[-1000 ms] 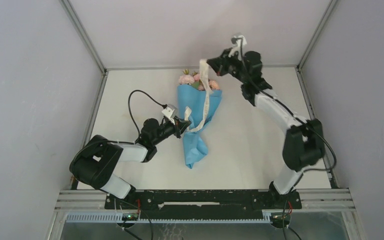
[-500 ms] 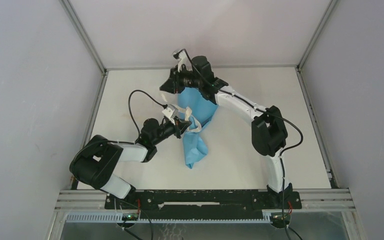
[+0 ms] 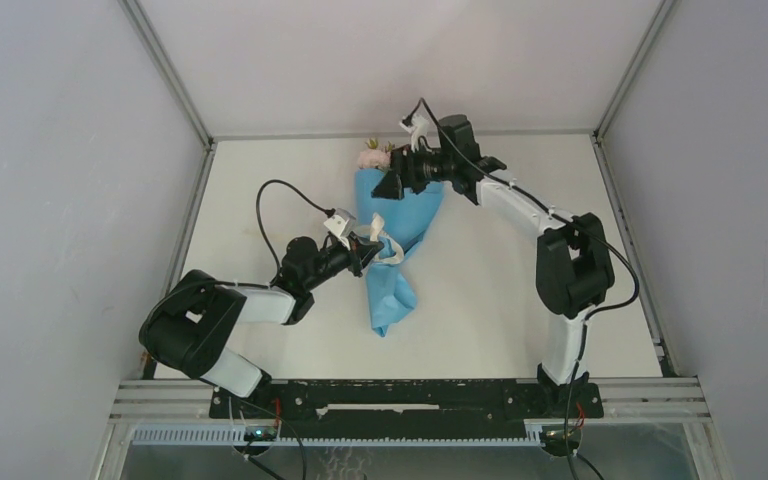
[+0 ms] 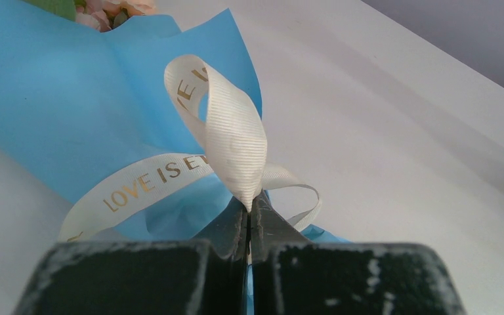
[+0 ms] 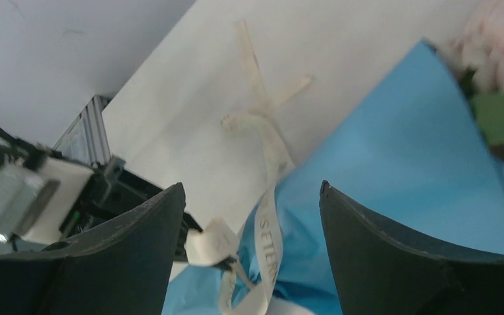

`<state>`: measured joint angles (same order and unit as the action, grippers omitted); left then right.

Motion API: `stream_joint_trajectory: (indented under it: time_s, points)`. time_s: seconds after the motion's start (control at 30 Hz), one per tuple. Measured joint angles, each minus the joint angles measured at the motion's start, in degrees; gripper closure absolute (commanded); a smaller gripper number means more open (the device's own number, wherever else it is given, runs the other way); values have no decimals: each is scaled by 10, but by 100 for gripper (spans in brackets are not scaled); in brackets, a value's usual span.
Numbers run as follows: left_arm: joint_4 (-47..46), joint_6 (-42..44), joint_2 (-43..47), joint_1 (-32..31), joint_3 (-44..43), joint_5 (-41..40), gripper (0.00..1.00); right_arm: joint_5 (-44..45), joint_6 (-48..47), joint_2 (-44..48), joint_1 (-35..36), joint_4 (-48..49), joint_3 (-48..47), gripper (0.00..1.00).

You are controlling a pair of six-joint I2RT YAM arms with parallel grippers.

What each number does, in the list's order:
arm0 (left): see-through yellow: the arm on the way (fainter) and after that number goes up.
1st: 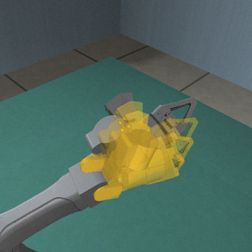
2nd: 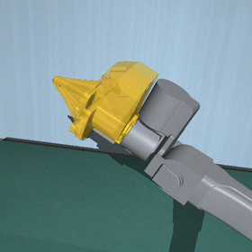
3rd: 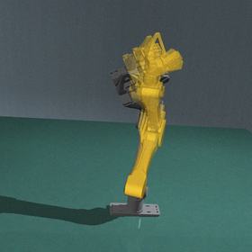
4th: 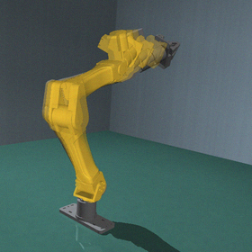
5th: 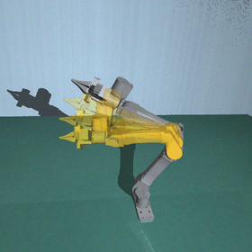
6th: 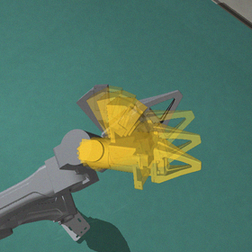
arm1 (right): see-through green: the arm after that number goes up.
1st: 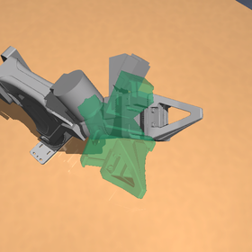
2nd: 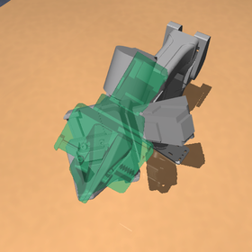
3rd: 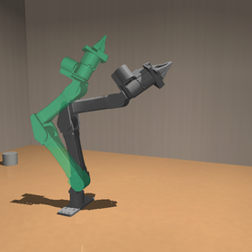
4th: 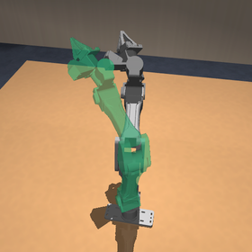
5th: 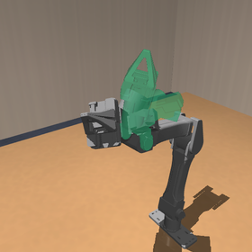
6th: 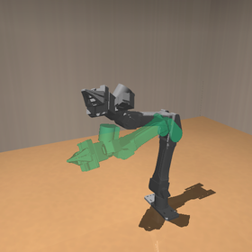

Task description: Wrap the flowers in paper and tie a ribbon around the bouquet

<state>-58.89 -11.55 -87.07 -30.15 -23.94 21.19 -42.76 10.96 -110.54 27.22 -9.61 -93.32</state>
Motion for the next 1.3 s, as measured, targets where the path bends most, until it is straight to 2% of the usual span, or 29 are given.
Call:
stream_joint_trajectory:
  time_s: [0.27, 0.33, 0.43, 0.5, 0.53, 0.57, 0.67, 0.7, 0.8, 0.9, 0.97, 1.03, 1.17, 1.3]
  points:
    - [0, 0, 0, 0, 0, 0, 100, -61, 17, 14, 8, 0, 101, 23]
    - [0, 0, 0, 0, 0, 0, 100, -72, 23, 14, 14, 2, 102, 29]
    - [0, 0, 0, 0, 0, 0, 100, -89, 30, 14, 19, 10, 102, 51]
    - [0, 0, 0, 0, 0, -1, 100, -101, 35, 14, 21, 13, 102, 79]
    - [0, 0, 0, 0, 0, -2, 97, -115, 44, 14, 21, 15, 102, 100]
    - [0, 0, 0, 0, 0, -3, 86, -116, 44, 14, 21, 15, 102, 100]
    - [0, 3, 0, 0, 0, -7, 32, -120, 49, 14, 16, 21, 107, 100]
    - [2, 6, 0, 0, 0, -4, 21, -120, 49, 14, 14, 24, 112, 100]
    - [42, 37, 18, 9, -8, 22, 1, -116, 49, 14, 8, 20, 126, 100]
    - [171, 119, 61, 33, -63, 95, 0, -110, 48, 14, 3, 19, 130, 100]
    - [318, 211, 82, 53, -141, 138, 0, -107, 48, 14, 1, 21, 130, 100]
    - [502, 346, 85, 73, -246, 156, 0, -104, 48, 14, -1, 21, 130, 100]
    - [760, 575, 77, 130, -342, 135, 0, -102, 43, 14, -1, 21, 130, 100]
    - [938, 715, -19, 218, -391, 78, 0, -99, 35, 14, -1, 19, 130, 100]
